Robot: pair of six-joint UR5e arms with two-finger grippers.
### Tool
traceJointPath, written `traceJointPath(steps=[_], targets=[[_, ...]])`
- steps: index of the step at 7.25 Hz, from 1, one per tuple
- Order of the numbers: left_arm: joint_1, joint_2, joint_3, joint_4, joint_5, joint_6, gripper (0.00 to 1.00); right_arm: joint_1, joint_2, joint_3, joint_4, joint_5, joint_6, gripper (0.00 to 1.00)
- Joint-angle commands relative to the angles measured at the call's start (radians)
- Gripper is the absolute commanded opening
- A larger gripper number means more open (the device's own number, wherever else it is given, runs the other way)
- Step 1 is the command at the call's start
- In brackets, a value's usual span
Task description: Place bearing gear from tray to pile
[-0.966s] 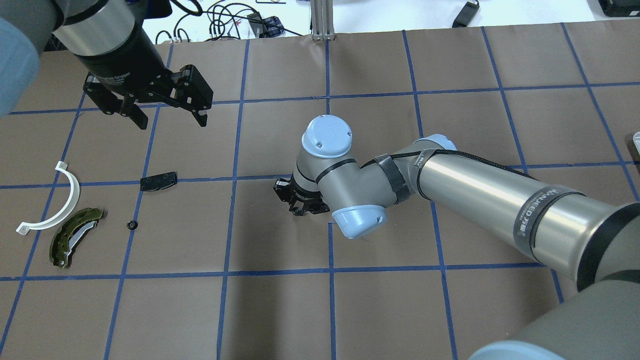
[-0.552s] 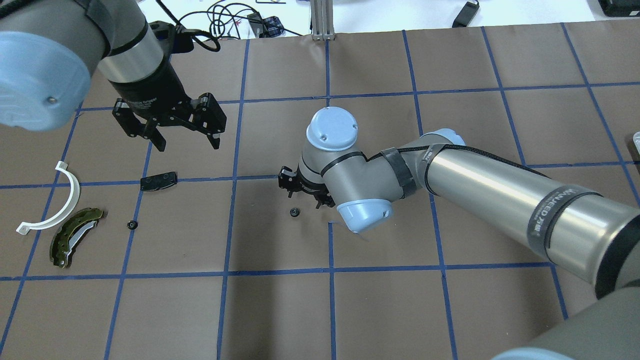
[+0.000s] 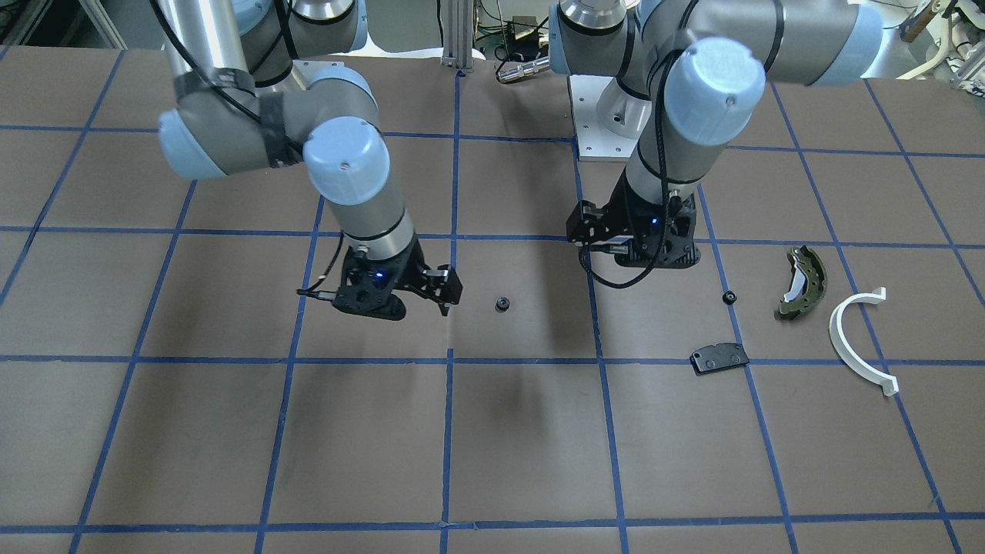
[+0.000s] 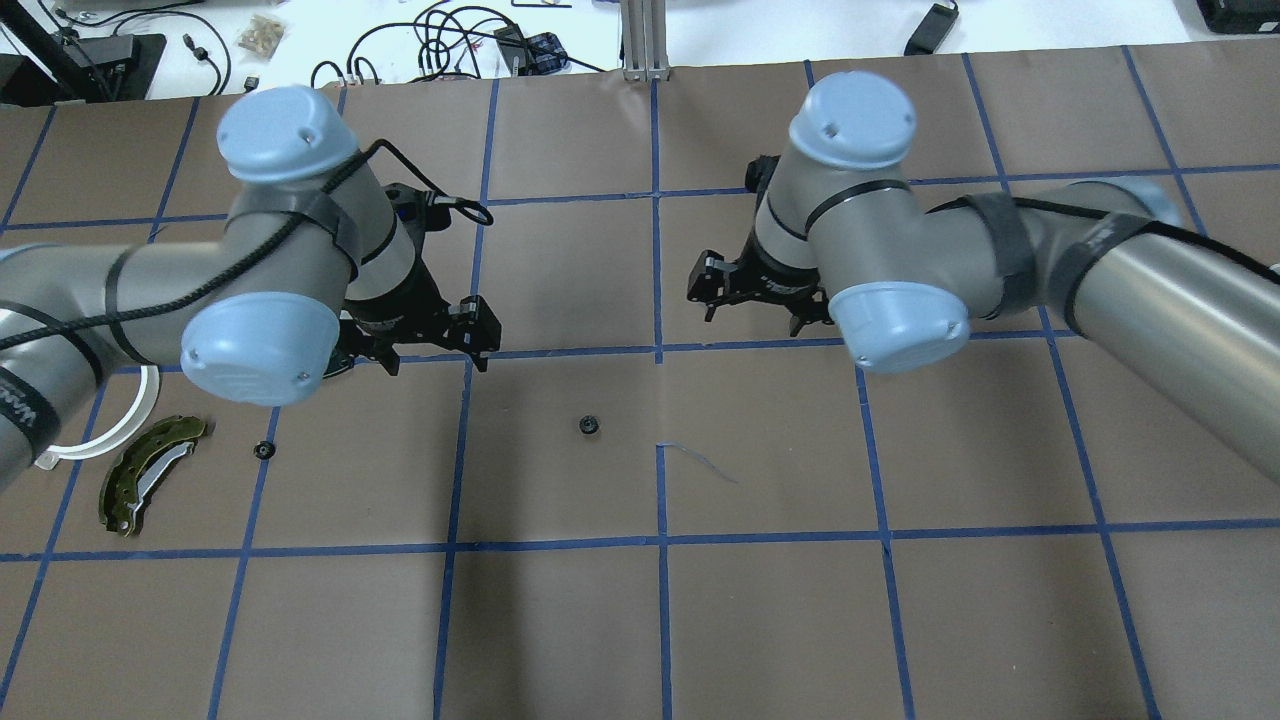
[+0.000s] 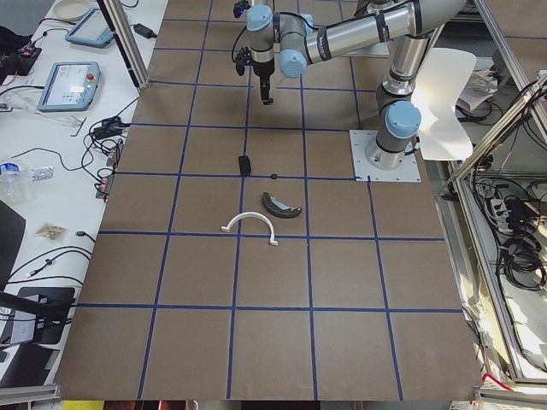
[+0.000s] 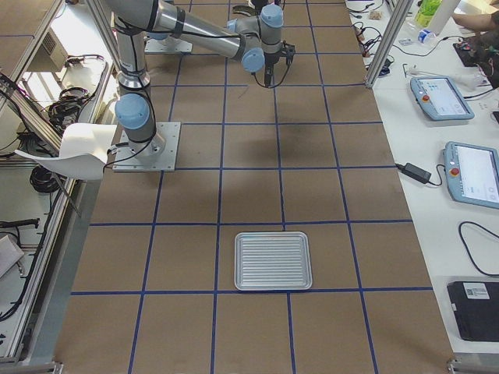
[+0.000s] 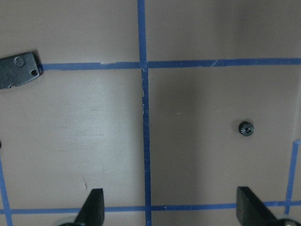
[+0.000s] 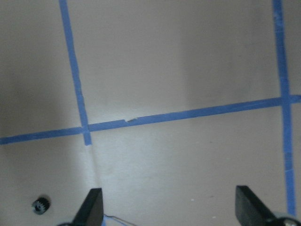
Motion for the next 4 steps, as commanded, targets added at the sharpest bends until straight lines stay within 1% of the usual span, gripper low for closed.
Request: traceJointPath(steps=[1,2,3,4], targets=[[-0.067,-0.060,-0.100,0.162,-0.011,-0.096,1.00,-0.151,-0.124,-0.006,0.182,-0.005,-0.191,1.00],[-0.139,-0.097,-0.088,0.213,-0.011,-0.184,1.00,-0.185,-0.174,-0.014,0.217,-0.010,-0.194,1.00],[-0.196,-0.134,-0.080,0.262,-0.011,-0.246,1.00,-0.196,-0.219,-0.065,0.364,-0.010,-0.194,1.00],[-0.231,-0.163,-0.082,0.298,-0.011,-0.262,1.00,-0.203,-0.222,-0.145,0.476,-0.018,-0.217,1.00]])
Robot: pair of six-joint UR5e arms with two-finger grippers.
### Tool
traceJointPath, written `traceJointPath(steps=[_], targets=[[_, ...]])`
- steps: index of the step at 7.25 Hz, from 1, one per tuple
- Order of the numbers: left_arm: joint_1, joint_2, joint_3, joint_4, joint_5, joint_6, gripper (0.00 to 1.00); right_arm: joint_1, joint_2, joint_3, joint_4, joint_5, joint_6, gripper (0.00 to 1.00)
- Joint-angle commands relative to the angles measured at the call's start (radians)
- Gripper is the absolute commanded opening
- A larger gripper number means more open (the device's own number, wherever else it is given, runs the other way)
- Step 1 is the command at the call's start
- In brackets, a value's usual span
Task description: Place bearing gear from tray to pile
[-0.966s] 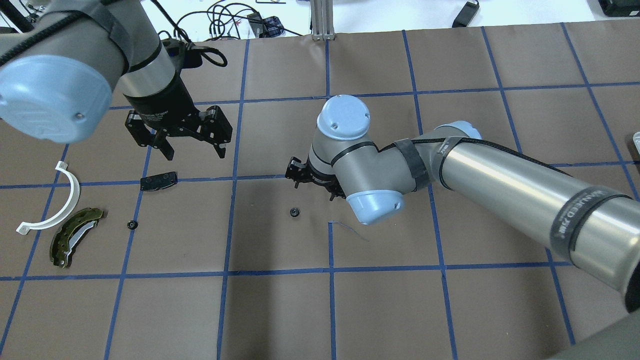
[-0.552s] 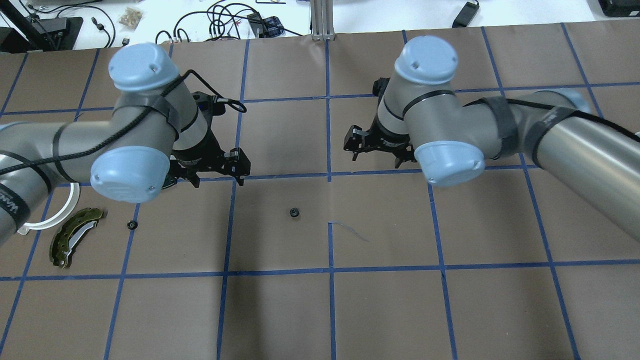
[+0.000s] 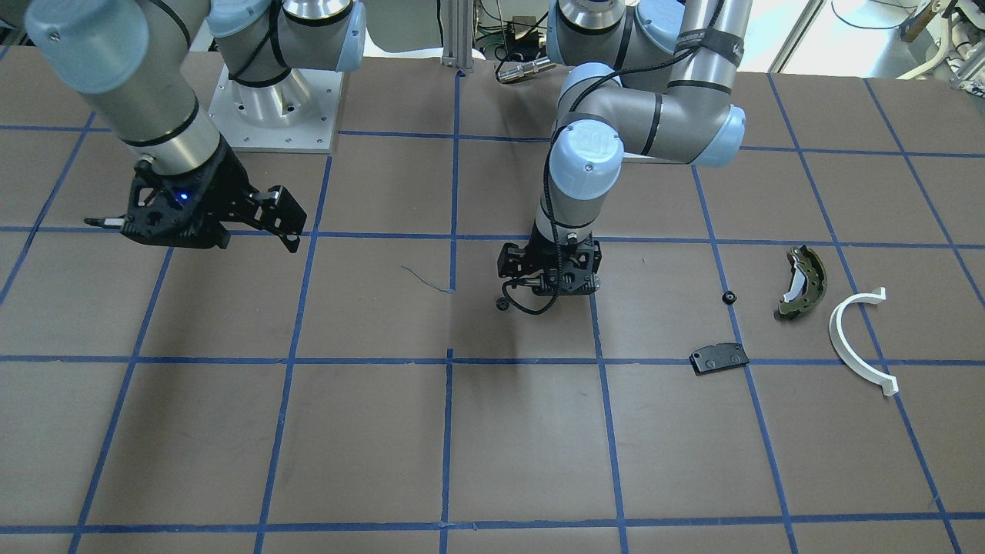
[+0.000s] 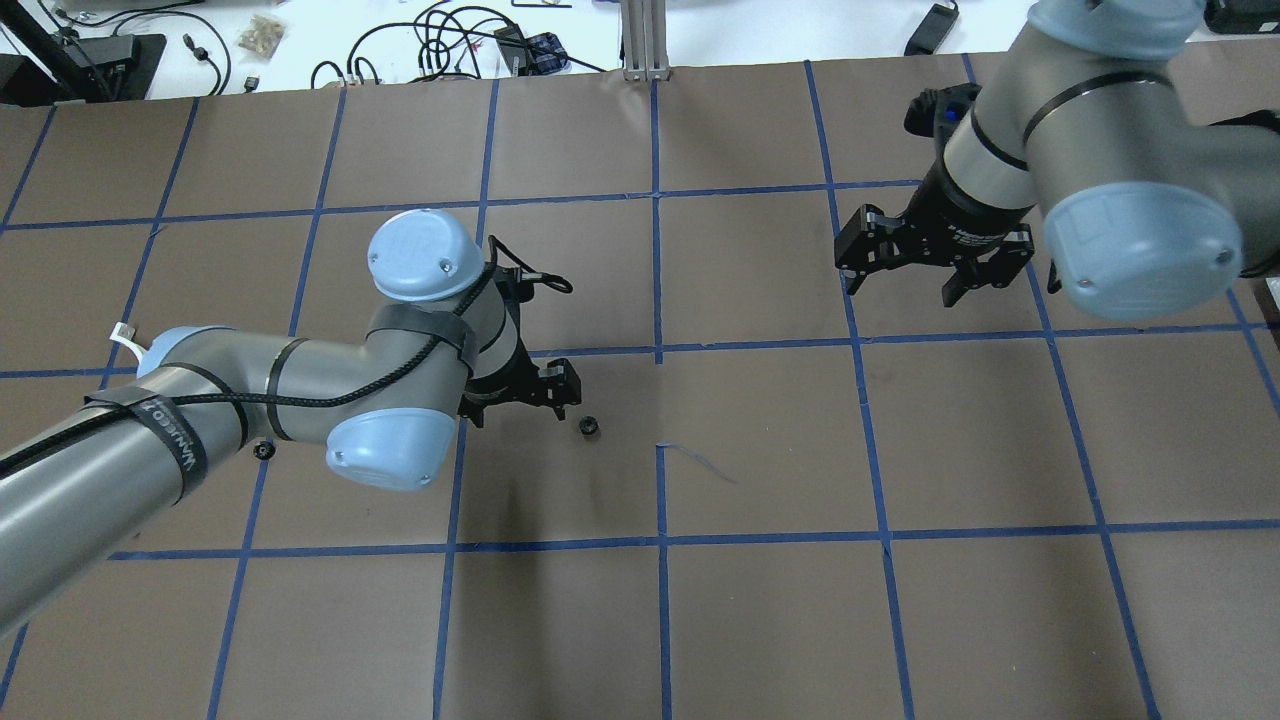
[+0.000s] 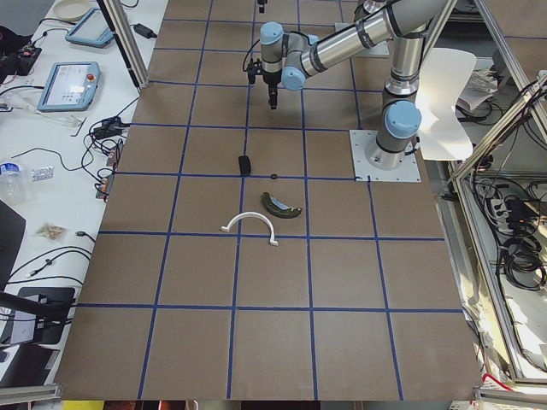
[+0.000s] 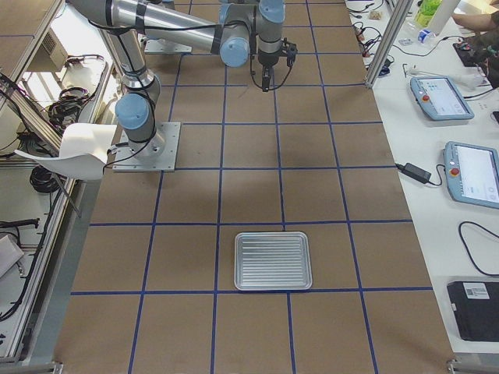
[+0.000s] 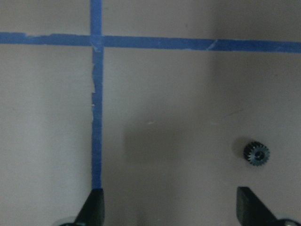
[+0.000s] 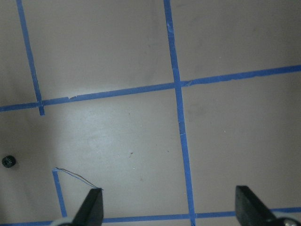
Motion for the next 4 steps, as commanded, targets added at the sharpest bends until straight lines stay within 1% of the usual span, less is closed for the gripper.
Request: traceJointPath(steps=[1,2,4], targets=[[-0.064,-0.069,0.001,0.089,0.000,-0.059,1.00,-0.021,-0.028,-0.139,0.188,-0.067,-0.080,1.00],[-0.066,-0.100,0.001,0.148,0.000,-0.066,1.00,-0.018,-0.029,-0.154,0.211,-0.092,-0.095,1.00],[-0.067,-0.143,0.001,0.192,0.001,-0.063,1.00,-0.009,-0.044,-0.140,0.199,-0.094,-0.079,1.00]])
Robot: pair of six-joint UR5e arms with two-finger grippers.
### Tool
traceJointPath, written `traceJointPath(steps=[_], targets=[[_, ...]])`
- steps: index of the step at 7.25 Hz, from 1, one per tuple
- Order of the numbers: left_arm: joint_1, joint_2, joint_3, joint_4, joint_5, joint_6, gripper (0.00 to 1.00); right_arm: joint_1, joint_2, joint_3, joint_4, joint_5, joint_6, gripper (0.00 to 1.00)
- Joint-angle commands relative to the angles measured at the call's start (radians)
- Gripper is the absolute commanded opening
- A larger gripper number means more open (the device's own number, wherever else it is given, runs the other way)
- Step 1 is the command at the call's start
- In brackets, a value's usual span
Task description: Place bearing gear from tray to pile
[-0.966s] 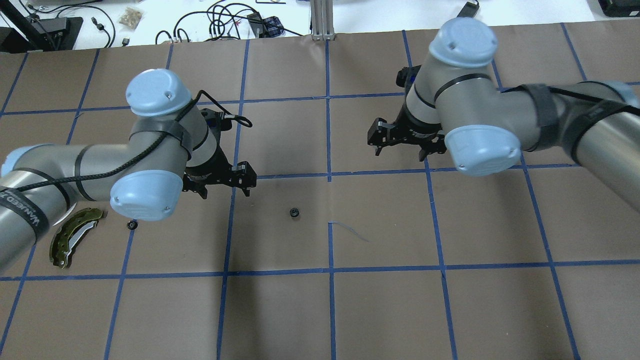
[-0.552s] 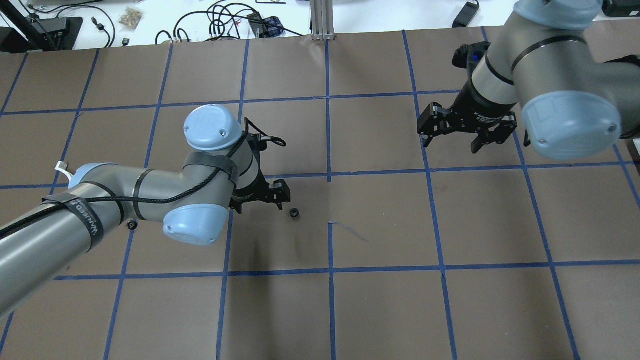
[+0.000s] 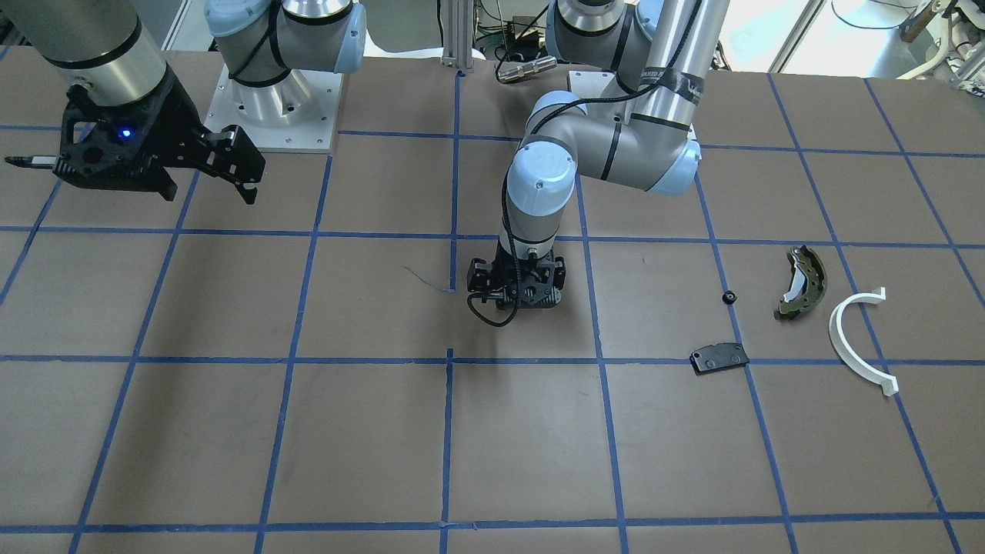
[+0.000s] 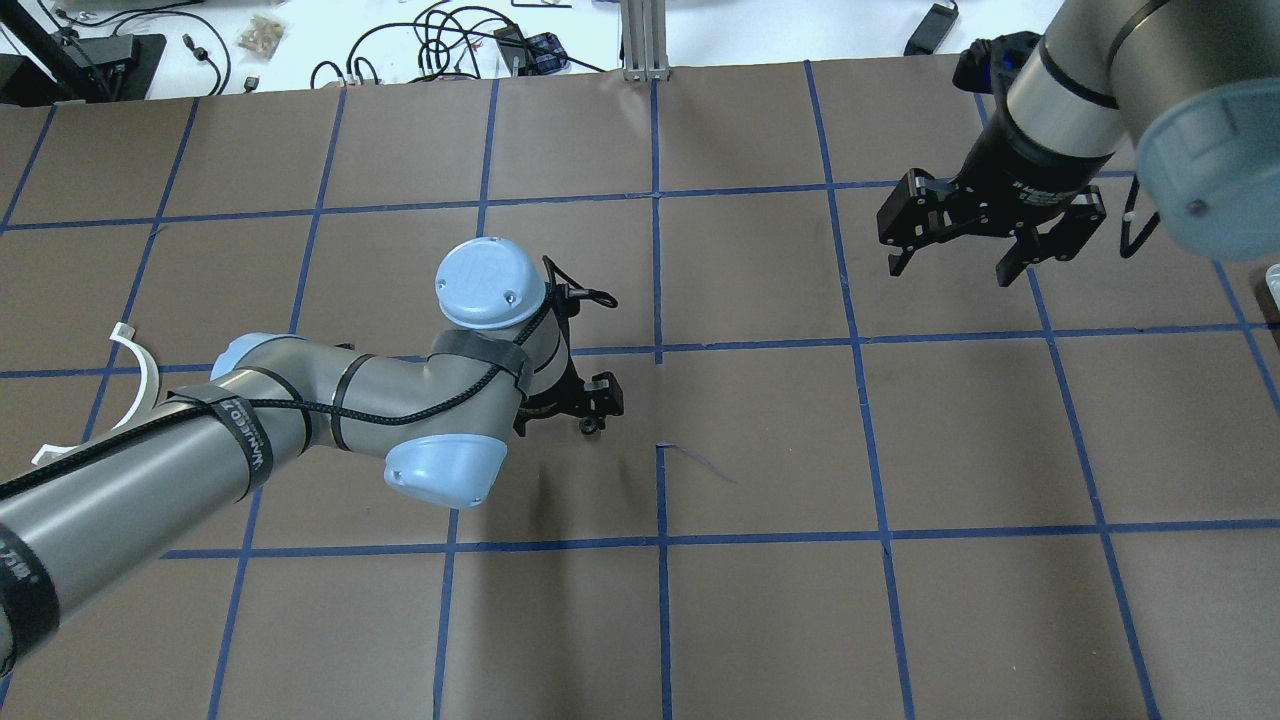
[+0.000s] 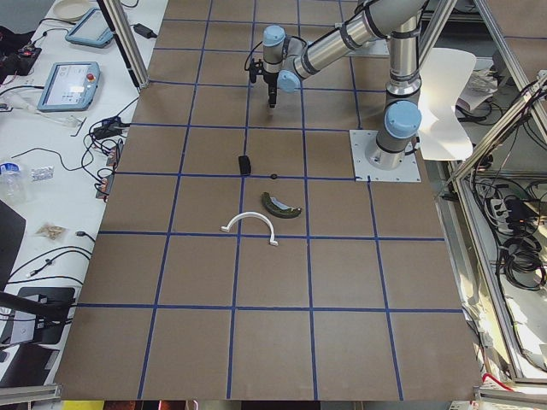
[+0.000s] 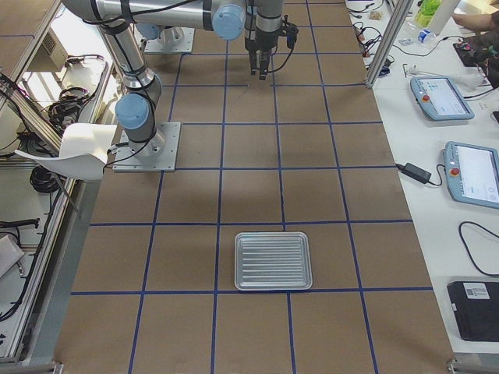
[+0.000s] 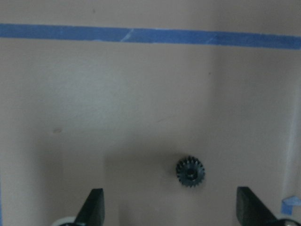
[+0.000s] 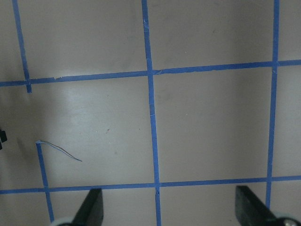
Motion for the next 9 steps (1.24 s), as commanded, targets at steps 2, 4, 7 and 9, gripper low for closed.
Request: traceJointPath(steps=[2,4,7,9], targets=[[-0.011,-0.034,-0.001,0.041,0.006,-0.006,0.92,0.036,-0.022,0.032,-0.002,-0.030,0.033,1.00],[-0.019,-0.032,-0.003,0.042,0.007,-0.007,0.30,0.061,-0.028,0.062,-0.060,-0.055,0.081,1.00],[-0.010,-0.016,0.003,0.041,0.012,0.010,0.00,0.055,-0.025,0.052,-0.054,-0.029,0.070,1.00],[0.042,0.033,0.020,0.030,0.015,0.017,0.00,0.053,-0.029,0.060,-0.055,-0.027,0.069,1.00]])
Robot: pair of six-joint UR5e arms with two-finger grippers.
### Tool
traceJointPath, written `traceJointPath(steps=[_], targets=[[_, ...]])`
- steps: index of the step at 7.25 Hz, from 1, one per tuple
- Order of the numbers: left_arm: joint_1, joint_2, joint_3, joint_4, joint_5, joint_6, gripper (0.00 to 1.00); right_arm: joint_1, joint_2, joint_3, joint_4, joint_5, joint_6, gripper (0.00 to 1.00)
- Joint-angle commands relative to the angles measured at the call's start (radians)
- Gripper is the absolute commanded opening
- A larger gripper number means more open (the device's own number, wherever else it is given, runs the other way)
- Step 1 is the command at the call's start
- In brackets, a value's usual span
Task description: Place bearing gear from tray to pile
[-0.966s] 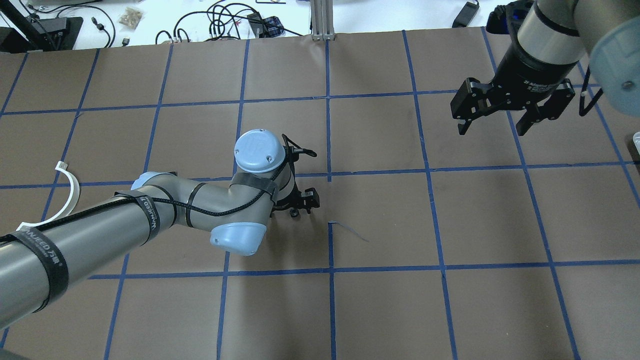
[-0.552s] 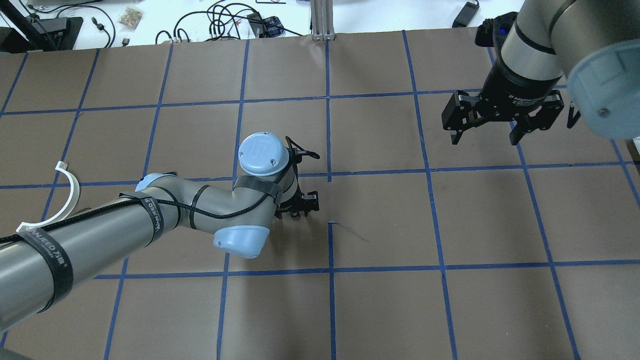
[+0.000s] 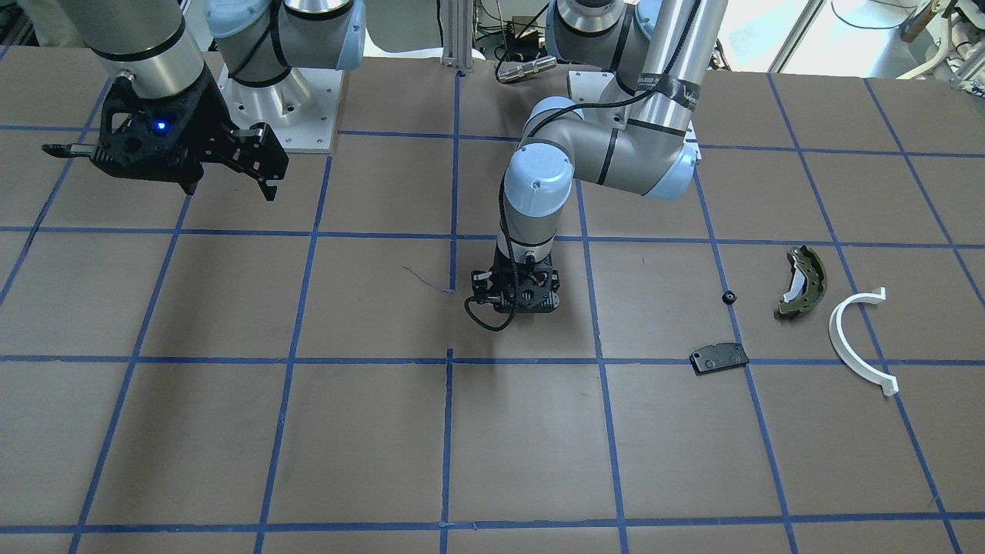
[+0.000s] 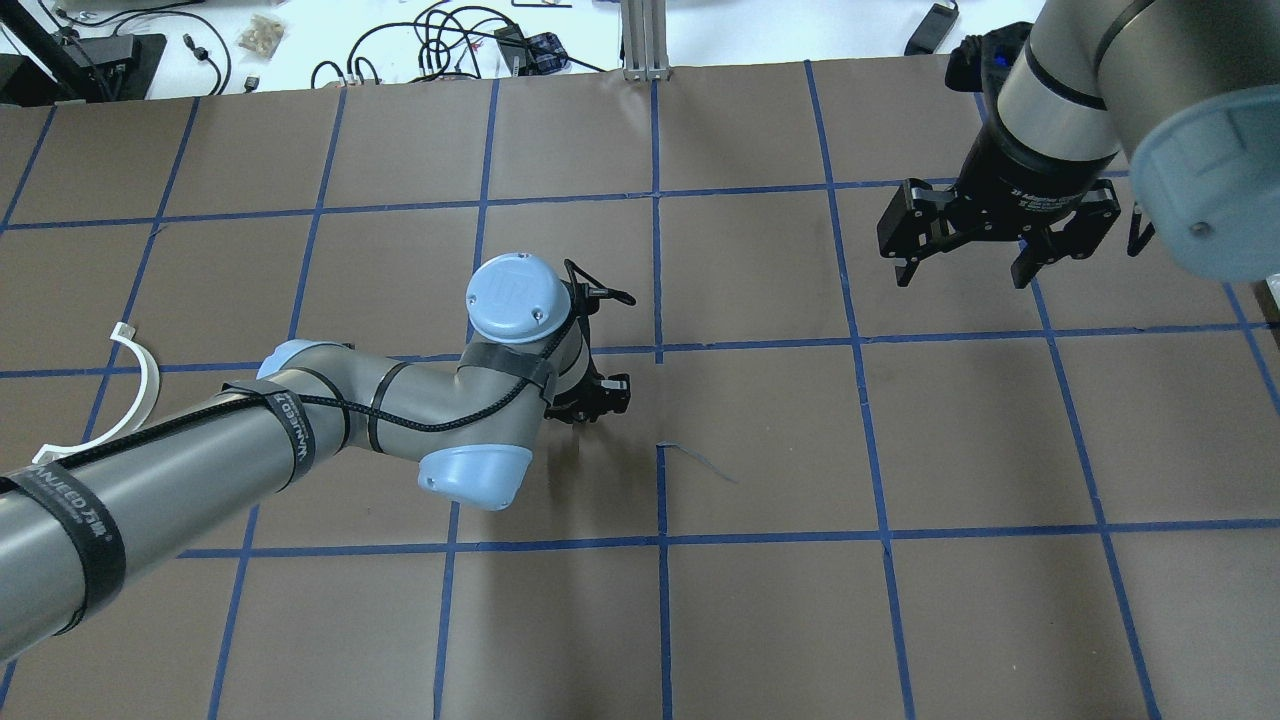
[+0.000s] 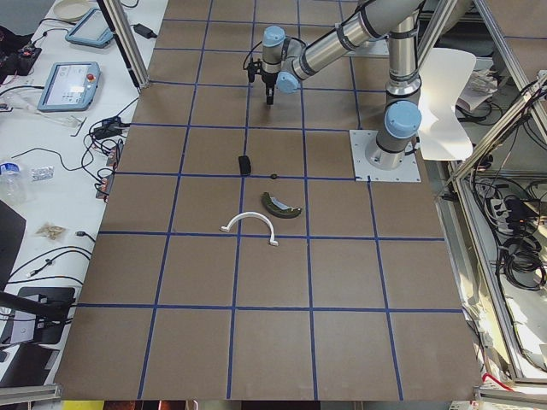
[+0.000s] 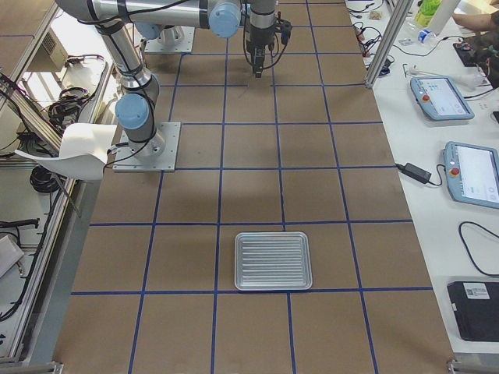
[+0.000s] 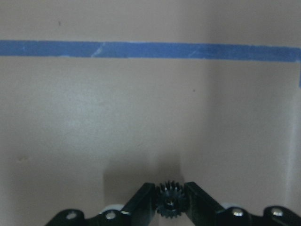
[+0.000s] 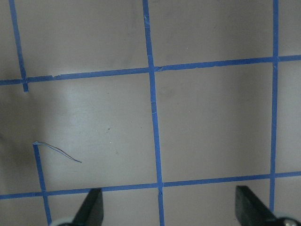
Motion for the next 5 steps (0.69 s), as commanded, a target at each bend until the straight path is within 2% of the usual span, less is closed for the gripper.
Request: traceJointPath(steps=[1,3,4,5], targets=[[0.089,0.060,0.003,-0.018,0.002,0.051,0.00,-0.001,-0.001,0.004,-0.006,0.002,-0.001,1.00],[0.240,0.150,-0.008,-0.178,0.004,0.312,0.00,-0.003,-0.001,0.006,-0.007,0.002,0.001,1.00],[0.323,0.166,-0.024,-0.224,0.011,0.449,0.00,-0.003,-0.001,0.006,-0.009,0.003,-0.001,1.00],[0.455,0.167,-0.055,-0.223,0.023,0.617,0.00,-0.003,-0.001,0.006,-0.009,0.006,0.001,1.00]])
